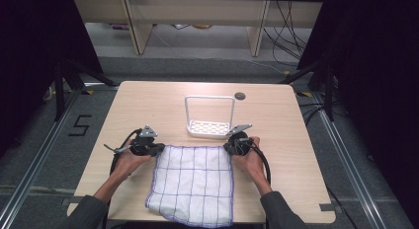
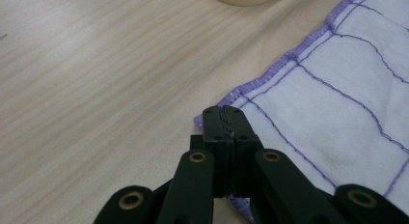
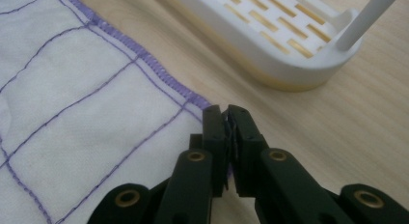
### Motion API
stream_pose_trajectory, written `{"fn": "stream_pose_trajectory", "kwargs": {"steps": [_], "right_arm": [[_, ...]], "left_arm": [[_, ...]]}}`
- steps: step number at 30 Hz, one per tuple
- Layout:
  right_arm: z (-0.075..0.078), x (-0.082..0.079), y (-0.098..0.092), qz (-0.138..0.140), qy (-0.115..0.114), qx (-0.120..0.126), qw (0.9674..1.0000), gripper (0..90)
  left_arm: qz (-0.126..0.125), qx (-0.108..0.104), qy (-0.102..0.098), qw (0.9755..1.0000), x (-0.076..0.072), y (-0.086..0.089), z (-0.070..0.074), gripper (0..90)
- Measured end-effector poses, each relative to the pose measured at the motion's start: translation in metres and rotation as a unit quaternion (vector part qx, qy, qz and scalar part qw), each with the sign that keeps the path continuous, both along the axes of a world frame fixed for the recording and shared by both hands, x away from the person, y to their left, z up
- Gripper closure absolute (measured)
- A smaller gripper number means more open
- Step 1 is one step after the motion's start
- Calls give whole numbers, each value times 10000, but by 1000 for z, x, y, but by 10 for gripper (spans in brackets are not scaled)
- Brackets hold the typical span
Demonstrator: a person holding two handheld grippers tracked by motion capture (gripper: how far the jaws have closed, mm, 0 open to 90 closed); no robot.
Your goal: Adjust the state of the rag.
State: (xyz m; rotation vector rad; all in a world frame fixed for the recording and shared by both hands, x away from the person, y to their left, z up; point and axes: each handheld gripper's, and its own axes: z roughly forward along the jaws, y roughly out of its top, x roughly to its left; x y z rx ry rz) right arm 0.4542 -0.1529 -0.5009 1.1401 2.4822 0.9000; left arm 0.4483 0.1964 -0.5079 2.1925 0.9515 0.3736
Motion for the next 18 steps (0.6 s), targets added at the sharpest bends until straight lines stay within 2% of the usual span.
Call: {"fn": "stream_pose_trajectory", "kwargs": {"steps": [2,4,6,7,8,9,10,16,17,18], "right_arm": [[3,1,-1,31,59,-20,10000,884],[5,3,0,10,-72,46,10000,886],[9,4,0,78,-51,8,10000,886],[9,5,2,77,-162,28,9998,886],[9,4,4,15,-121,93,9999,886],[11,5,4,45,-155,-39,9999,886],[9,5,5,75,-206,-30,9998,886],[10,6,4,55,-111,-50,9999,886],[10,6,4,34,-129,-43,9999,886],[8,6,4,48,-245,-1,9997,886]], "left_arm": [[0,-49,-17,10000,2,1,0,891],[39,-168,-13,9999,4,2,-1,892],[56,-130,-3,9999,5,4,0,892],[82,-183,19,9998,6,5,0,892],[70,-175,2,9998,6,6,0,892],[81,-200,-6,9998,6,6,0,892],[107,-211,-25,9997,6,6,0,892],[113,-186,-46,9998,6,7,1,890],[121,-228,-95,9996,6,7,1,892],[103,-236,-71,9996,6,7,3,892]]}}
